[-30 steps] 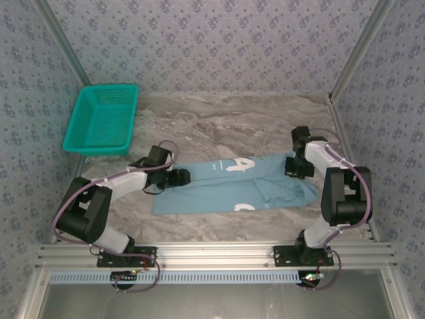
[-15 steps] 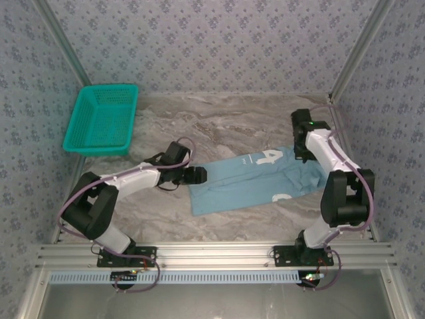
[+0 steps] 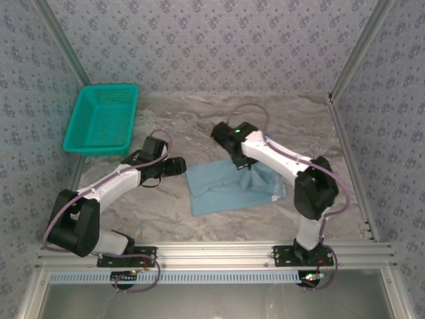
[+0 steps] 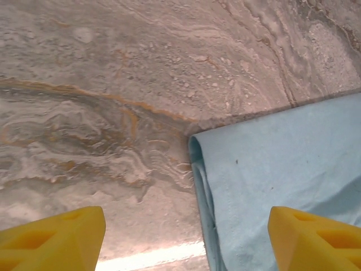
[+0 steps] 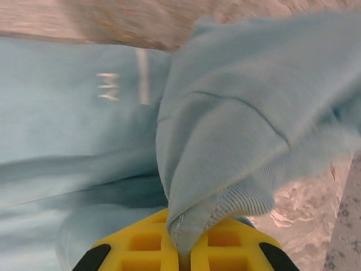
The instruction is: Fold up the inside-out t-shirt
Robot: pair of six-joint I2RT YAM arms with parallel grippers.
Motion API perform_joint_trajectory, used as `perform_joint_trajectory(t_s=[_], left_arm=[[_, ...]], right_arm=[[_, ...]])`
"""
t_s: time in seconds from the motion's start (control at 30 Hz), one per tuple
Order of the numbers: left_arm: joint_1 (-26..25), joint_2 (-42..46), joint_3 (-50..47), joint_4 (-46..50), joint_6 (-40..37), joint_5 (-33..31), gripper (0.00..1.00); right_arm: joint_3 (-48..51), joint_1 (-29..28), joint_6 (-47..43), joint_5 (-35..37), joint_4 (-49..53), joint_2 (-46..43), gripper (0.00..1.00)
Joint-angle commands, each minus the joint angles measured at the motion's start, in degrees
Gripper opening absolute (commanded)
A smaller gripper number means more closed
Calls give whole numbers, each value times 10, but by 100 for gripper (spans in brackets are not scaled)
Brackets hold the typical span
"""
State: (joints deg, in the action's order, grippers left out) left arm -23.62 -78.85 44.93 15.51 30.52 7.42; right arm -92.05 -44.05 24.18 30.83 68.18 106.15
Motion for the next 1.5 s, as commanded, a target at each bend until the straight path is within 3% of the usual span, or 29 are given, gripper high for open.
perform_joint_trajectory(t_s=[0.0,0.2,0.4,0.53,0.73,0.87,1.13,1.47], left_arm=[[7,15,-18,21,-15,-15,76],[14,23,-35,19,-21,-22,76],[15,5,-45,17,-17,-24,76],[13,-1,-54,12,-17,12,74],[-19,92,-68,61,-3,-5,73],[-44,123,-83,89,25,25,70],[-62,32,-101,22,54,124,60],[-89,-139,1,-69,54,123,57]], right_arm=[[-79,-53,45,1,89,49,0],[-184,-114,27,-3,150,116,0],[-207,-119,8,-4,175,96,1],[-199,-116,1,-11,163,91,1],[-176,-99,-7,-14,143,91,1],[-175,-89,-24,-19,128,92,1],[-133,-56,-46,-17,92,65,1],[-54,13,-89,-2,58,-2,1]])
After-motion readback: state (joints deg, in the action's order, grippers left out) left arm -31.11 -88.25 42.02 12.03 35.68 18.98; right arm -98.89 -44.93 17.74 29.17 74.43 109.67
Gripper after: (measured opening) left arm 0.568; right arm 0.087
